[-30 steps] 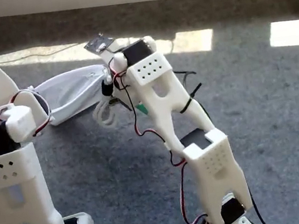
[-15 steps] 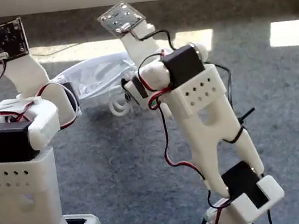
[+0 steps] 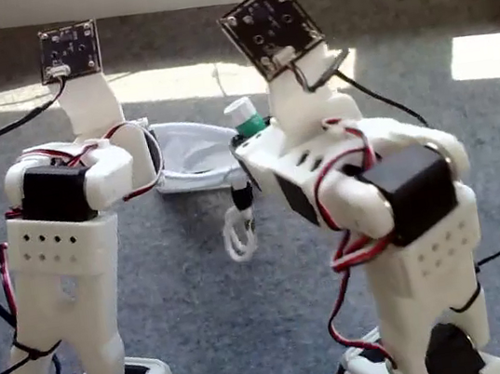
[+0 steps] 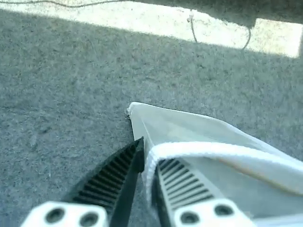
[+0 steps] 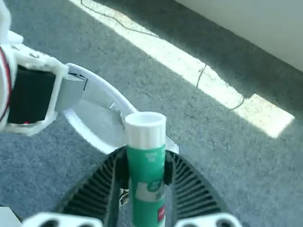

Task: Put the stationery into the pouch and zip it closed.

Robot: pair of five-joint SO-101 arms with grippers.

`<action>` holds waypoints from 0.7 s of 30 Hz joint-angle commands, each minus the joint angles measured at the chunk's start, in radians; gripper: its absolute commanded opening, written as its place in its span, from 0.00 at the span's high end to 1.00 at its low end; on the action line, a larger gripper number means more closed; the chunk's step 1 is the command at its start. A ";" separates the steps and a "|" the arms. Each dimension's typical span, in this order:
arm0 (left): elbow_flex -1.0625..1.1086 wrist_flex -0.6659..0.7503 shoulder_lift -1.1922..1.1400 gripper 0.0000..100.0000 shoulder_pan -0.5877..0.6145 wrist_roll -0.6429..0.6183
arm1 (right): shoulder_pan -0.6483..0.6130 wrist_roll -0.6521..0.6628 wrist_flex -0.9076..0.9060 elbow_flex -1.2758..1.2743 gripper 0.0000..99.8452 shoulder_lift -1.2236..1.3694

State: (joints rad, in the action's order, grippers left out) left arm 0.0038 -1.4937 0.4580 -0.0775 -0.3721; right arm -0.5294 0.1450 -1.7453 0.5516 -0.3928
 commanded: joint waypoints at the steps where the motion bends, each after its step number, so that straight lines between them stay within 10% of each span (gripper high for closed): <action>1: -0.064 0.014 0.008 0.99 -0.021 -0.008 | 0.007 -0.011 -0.013 0.008 0.99 -0.120; 21: -0.054 -0.054 0.001 0.99 -0.016 0.031 | -0.064 -0.264 0.332 -0.159 0.99 -0.216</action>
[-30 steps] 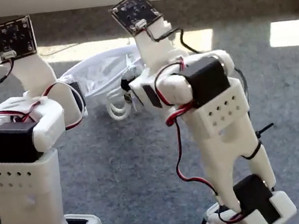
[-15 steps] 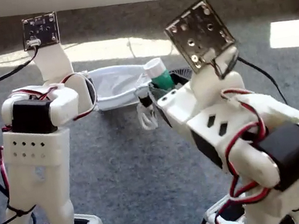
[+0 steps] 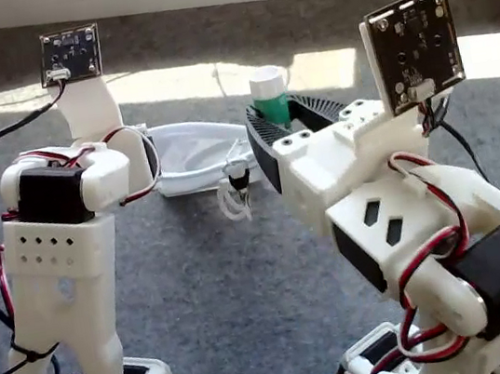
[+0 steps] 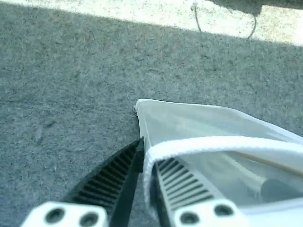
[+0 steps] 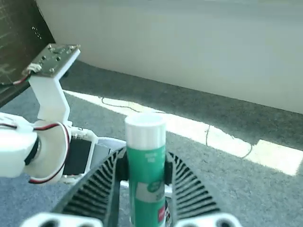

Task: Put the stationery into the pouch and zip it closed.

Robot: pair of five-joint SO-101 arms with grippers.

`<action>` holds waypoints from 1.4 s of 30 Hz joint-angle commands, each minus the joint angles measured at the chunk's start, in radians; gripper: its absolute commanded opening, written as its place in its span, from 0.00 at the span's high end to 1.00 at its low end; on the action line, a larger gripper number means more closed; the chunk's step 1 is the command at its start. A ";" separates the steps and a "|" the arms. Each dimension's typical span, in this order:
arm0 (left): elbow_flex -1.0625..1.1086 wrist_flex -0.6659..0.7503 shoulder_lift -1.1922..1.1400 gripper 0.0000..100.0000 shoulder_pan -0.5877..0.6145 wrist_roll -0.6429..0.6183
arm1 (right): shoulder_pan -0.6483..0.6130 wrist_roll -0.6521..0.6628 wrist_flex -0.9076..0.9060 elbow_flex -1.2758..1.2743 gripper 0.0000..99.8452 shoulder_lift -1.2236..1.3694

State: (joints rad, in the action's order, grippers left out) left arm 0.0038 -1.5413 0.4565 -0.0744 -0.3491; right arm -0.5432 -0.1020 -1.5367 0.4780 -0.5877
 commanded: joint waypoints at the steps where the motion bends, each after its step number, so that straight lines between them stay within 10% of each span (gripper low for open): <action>1: -0.054 -0.008 0.002 0.99 -0.019 0.008 | -0.067 -0.017 0.174 -0.137 0.99 -0.021; 21: -0.025 -0.006 0.008 0.99 0.019 0.008 | -0.090 -0.009 0.984 -0.829 0.99 -0.085; 32: -0.025 -0.006 0.008 0.99 0.019 0.009 | -0.091 0.114 1.738 -1.500 0.99 -0.335; 42: -0.025 -0.006 0.004 0.99 0.018 0.009 | -0.131 0.144 1.705 -1.573 0.96 -0.372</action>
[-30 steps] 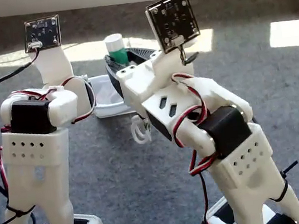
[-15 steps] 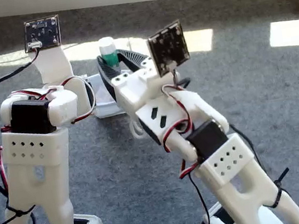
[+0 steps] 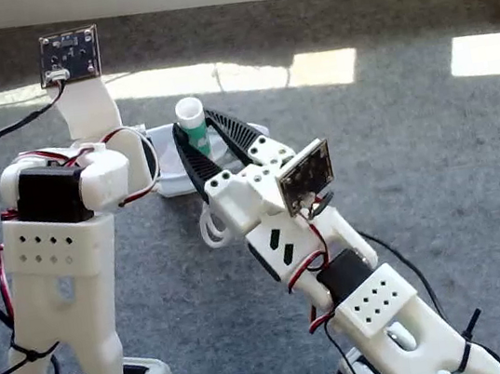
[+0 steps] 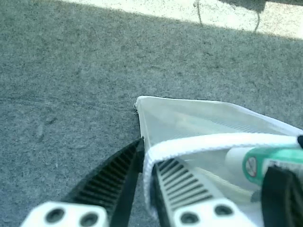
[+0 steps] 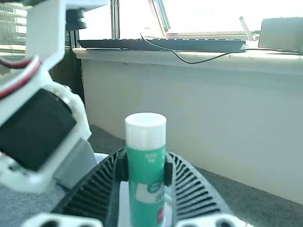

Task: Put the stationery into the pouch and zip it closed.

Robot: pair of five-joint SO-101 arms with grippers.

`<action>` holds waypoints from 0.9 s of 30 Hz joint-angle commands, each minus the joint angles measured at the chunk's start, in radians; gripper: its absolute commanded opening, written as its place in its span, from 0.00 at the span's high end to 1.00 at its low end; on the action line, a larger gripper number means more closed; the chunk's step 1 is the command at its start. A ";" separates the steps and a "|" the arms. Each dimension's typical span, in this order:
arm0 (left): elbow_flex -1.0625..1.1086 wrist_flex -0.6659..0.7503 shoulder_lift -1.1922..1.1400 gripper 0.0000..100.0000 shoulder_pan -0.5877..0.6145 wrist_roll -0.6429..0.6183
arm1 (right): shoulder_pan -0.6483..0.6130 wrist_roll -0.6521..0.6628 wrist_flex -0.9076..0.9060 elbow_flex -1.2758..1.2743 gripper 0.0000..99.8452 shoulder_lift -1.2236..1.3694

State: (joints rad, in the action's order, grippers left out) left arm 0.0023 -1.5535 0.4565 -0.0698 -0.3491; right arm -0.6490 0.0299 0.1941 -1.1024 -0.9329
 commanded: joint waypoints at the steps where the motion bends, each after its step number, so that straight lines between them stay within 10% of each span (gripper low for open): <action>1: -0.024 0.006 0.004 0.99 0.013 0.009 | -0.028 0.012 -0.030 0.007 0.93 -0.027; 27: -0.022 0.002 0.004 0.99 0.038 0.009 | -0.091 -0.009 -1.072 0.539 0.87 -0.363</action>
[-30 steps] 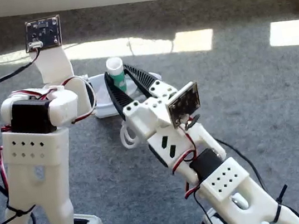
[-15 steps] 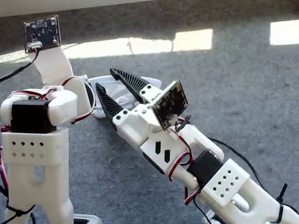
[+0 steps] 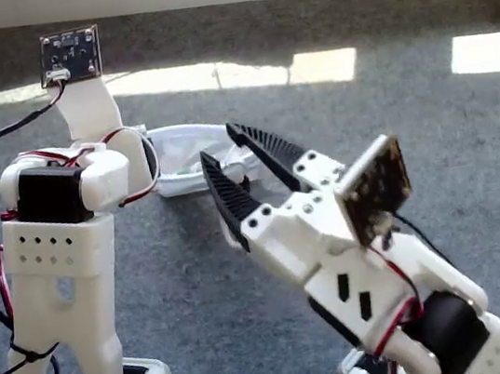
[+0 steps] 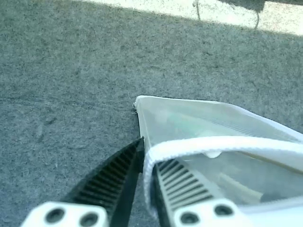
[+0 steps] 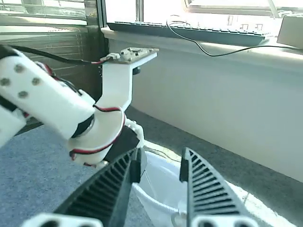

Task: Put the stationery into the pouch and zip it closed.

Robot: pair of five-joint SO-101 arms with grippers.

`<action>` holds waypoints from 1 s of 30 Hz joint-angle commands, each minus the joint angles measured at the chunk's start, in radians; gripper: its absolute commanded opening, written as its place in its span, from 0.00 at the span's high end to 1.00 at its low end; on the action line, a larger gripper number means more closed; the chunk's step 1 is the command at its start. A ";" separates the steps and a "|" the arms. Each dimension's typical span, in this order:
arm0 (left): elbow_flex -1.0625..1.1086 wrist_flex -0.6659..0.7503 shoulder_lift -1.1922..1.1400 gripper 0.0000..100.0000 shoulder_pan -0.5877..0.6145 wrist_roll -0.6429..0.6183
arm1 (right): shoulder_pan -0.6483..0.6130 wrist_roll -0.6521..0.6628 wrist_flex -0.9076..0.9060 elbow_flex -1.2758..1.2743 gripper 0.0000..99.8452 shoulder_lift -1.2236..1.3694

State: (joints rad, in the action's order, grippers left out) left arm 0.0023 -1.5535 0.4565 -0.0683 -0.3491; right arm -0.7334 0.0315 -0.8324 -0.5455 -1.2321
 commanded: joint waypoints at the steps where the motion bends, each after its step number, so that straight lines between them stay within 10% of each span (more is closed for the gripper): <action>1: -0.022 0.003 0.004 0.99 0.036 0.009 | -0.005 -0.040 -0.045 -0.051 0.87 -0.085; 30: -0.021 -0.002 0.004 0.99 0.035 0.009 | 0.131 -0.129 0.400 -0.656 0.87 -0.117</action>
State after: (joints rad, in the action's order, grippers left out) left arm 0.0023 -1.5535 0.4549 -0.0483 -0.3537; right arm -0.6429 -0.0882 -0.4580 -1.1899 -1.3456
